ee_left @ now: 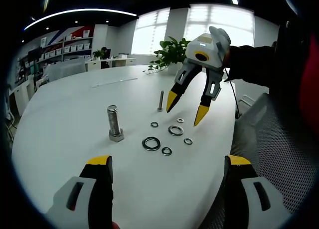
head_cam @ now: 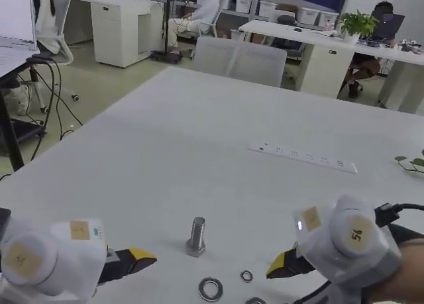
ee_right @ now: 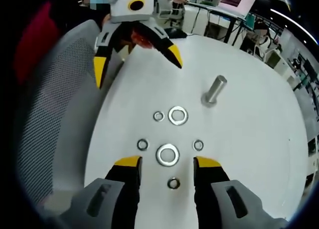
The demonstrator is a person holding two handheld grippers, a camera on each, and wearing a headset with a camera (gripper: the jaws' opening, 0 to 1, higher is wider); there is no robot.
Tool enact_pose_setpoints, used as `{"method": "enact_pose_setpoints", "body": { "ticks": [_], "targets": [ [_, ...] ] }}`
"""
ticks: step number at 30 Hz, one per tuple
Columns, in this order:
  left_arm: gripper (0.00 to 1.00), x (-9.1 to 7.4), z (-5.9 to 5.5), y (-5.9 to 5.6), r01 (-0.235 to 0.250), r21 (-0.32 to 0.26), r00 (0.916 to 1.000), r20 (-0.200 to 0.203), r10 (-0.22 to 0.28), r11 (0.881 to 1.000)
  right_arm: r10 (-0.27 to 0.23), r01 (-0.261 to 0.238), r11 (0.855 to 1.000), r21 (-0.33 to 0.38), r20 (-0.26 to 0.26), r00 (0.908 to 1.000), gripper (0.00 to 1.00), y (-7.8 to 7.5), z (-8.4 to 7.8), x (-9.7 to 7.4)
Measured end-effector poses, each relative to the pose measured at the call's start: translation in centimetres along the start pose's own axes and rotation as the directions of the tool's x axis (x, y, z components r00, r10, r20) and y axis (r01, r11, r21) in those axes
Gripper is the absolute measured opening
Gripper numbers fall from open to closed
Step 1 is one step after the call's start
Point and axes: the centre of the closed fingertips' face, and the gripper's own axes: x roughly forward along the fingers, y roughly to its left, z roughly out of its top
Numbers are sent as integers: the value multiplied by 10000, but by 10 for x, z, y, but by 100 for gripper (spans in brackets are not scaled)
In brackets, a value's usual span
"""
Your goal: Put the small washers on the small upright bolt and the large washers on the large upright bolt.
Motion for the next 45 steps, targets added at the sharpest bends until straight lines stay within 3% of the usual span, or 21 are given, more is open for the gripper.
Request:
{"method": "enact_pose_setpoints", "body": {
  "ticks": [17,37,45],
  "targets": [
    [93,0,2,-2,3,47,10000,64,-4,10000,474,-572,9954,-762,-1252,9910,36,1,-8,17],
    [92,1,6,0,-59,97,9997,257,57,9999,755,-983,9882,-1176,-1853,9798,31,2,-10,28],
    [91,2,6,-1,-28,107,9997,261,26,9999,942,-1151,9886,-970,-1976,9757,30,2,-11,29]
  ]
}}
